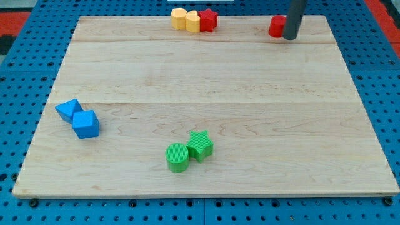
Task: Move your arm towards the bottom
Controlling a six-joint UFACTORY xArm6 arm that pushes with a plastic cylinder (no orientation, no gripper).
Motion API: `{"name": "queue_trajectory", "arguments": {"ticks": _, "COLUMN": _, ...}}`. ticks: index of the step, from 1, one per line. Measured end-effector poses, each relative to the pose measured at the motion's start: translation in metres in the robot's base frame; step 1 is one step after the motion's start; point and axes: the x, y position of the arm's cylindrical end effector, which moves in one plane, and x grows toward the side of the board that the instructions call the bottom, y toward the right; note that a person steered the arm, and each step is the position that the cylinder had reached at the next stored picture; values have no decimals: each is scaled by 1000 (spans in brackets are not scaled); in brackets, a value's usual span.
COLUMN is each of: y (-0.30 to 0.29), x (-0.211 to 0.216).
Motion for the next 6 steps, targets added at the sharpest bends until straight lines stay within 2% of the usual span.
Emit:
{"name": "queue_trajectory", "arguments": {"ticks": 2, "y": 3, "x": 42}}
{"name": "queue_trajectory", "arguments": {"ticks": 3, "y": 4, "x": 49}}
{"name": "queue_trajectory", "arguments": {"ticks": 4, "y": 4, "x": 94}}
{"name": "queue_trajectory", "arguments": {"ticks": 6, "y": -58, "x": 236}}
